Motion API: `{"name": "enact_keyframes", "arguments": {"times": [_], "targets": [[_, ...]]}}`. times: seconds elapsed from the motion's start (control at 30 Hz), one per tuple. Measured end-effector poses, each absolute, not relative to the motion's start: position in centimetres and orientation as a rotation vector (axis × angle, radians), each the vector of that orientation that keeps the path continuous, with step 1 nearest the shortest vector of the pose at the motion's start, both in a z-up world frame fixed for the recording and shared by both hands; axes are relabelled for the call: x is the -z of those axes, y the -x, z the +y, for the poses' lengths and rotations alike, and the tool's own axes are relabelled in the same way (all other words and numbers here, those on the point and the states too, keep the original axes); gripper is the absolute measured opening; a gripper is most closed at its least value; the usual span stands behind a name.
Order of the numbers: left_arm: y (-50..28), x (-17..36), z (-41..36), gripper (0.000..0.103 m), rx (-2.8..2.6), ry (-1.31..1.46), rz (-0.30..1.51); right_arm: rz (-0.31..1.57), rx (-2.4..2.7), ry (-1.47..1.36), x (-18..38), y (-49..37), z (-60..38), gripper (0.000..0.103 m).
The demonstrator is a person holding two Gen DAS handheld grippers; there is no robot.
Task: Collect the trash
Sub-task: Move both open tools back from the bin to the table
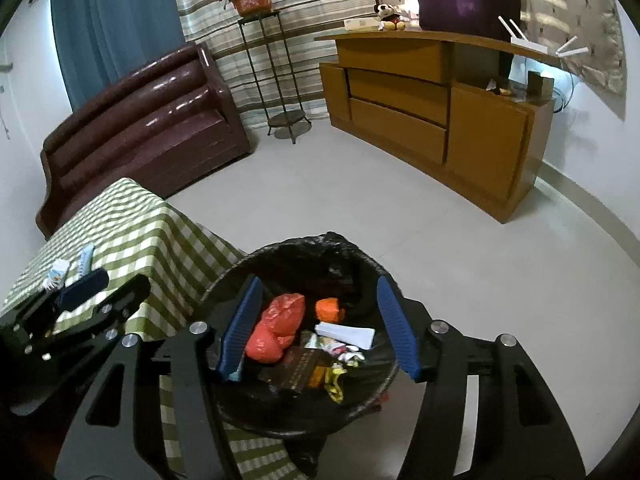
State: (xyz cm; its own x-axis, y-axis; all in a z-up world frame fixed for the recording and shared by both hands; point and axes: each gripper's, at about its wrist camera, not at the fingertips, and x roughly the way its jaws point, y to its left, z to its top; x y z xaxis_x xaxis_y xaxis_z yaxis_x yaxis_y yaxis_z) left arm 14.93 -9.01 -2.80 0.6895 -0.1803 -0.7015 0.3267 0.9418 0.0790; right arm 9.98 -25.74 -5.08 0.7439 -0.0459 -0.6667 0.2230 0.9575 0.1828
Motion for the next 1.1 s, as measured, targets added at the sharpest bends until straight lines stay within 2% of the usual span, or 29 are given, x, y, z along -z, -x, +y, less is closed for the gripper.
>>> {"name": "enact_keyframes", "arguments": {"times": [0.3,0.43,1.1], "targets": [[-12.9,1.8,-2.9,0.058,0.202,-0.16,0.757,0.733,0.123,-0.248,4.8,-10.0,-22.9,0.067],[-12.0,1.3,0.3,0.06,0.151,-0.142,0.752,0.733,0.129,-0.202,4.4,-9.9,-20.4,0.078],[-7.1,1.3,18.0,0.063,-0.125,-0.029,0.755,0.798,-0.146,-0.083,3.2,-11.5,-3.6,0.08]]}}
